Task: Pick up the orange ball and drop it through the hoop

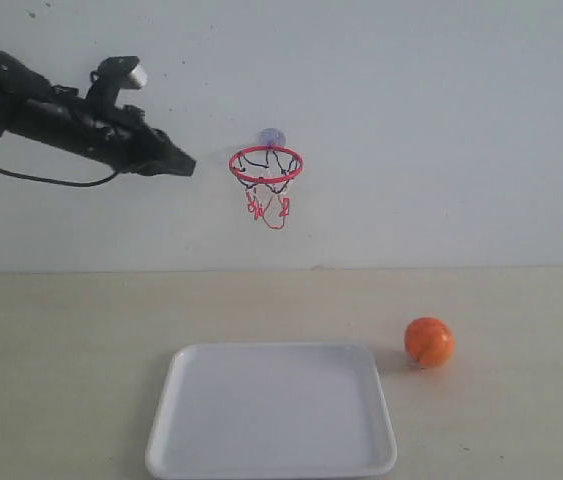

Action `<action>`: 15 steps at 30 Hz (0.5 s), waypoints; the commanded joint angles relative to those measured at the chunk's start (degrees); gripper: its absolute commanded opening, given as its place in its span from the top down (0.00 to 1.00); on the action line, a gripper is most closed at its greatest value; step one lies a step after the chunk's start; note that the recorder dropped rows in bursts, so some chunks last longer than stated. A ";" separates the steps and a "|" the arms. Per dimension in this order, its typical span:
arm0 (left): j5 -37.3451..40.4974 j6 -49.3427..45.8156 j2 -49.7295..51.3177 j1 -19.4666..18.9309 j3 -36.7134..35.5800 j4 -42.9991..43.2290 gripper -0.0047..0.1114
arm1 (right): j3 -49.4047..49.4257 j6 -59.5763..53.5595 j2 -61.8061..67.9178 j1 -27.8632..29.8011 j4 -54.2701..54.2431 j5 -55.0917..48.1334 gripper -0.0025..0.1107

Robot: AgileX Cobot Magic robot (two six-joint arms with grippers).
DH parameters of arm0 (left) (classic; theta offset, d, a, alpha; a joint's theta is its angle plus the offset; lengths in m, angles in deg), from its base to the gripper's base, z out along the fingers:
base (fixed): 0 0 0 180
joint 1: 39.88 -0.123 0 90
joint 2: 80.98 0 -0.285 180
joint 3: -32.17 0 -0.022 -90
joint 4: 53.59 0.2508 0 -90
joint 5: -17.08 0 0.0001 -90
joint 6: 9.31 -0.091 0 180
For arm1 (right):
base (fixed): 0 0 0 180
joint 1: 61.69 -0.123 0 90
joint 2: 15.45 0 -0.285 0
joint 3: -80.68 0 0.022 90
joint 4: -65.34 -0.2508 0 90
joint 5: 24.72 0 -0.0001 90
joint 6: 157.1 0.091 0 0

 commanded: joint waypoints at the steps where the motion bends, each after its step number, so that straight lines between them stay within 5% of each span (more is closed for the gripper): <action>1: 11.90 6.57 -0.55 -4.51 0.07 -6.57 0.92 | -0.01 -0.09 -0.26 0.02 0.32 0.23 0.98; 6: 11.90 15.57 -4.47 -6.55 -5.81 -6.21 0.92 | -0.01 -0.09 -0.26 0.02 0.32 0.23 0.98; 15: 11.90 7.41 -21.91 -7.48 -36.27 -3.86 0.92 | -0.01 -0.09 -0.26 0.02 0.32 0.23 0.98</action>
